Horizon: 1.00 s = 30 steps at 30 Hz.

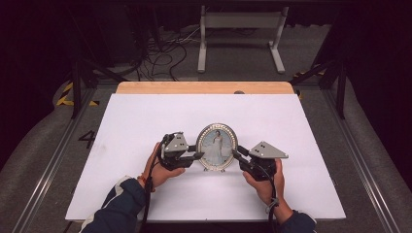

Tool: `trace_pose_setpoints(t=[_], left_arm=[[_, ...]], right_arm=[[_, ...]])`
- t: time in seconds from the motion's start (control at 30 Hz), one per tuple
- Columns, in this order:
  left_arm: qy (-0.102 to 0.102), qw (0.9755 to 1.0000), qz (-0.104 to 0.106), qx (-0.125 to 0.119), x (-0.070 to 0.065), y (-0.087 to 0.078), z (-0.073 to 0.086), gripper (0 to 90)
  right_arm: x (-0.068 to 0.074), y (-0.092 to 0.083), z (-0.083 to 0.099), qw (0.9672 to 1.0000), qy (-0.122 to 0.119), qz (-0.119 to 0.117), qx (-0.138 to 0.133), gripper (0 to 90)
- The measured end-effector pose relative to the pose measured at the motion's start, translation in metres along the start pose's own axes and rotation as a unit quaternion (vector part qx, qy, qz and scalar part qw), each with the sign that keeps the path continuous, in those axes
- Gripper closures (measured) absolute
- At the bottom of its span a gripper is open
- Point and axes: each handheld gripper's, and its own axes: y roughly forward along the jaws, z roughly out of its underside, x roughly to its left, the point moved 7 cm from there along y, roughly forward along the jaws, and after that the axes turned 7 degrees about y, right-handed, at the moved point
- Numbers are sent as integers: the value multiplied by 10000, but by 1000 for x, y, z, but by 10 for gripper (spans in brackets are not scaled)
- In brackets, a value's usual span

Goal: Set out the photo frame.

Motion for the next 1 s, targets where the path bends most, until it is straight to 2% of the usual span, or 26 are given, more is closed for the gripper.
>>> trace_pose_setpoints(t=[0.17,0.33,0.43,0.53,0.6,0.77,0.8,0.87,0.9,1.0], left_arm=[[35,10000,-29,-19,0,0,-1,679],[167,9998,-111,40,0,-2,0,661],[216,9995,-208,27,0,-5,-1,641],[173,9996,-196,-41,1,-8,-2,621],[163,9996,-207,-36,1,-11,-2,577],[223,9993,-301,12,1,-13,-1,510],[230,9991,-357,55,2,-12,-1,463],[232,9990,-366,95,2,-12,0,433],[290,9986,-408,163,2,-11,1,433],[392,9973,-531,329,2,-11,4,341]], right_arm=[[0,0,0,9999,-114,12,52,732],[0,-1,0,9997,-236,8,79,724],[-1,-3,0,9994,-344,-10,98,694],[-1,-5,0,9991,-395,-47,141,661],[-1,-7,-1,9991,-361,-181,131,620],[-4,-6,0,9985,-478,-105,242,514],[-4,-6,2,9981,-544,-72,283,470],[-4,-6,2,9981,-548,-71,290,452],[-4,-7,2,9979,-563,-57,302,427],[-5,-8,4,9973,-635,-15,362,350]])
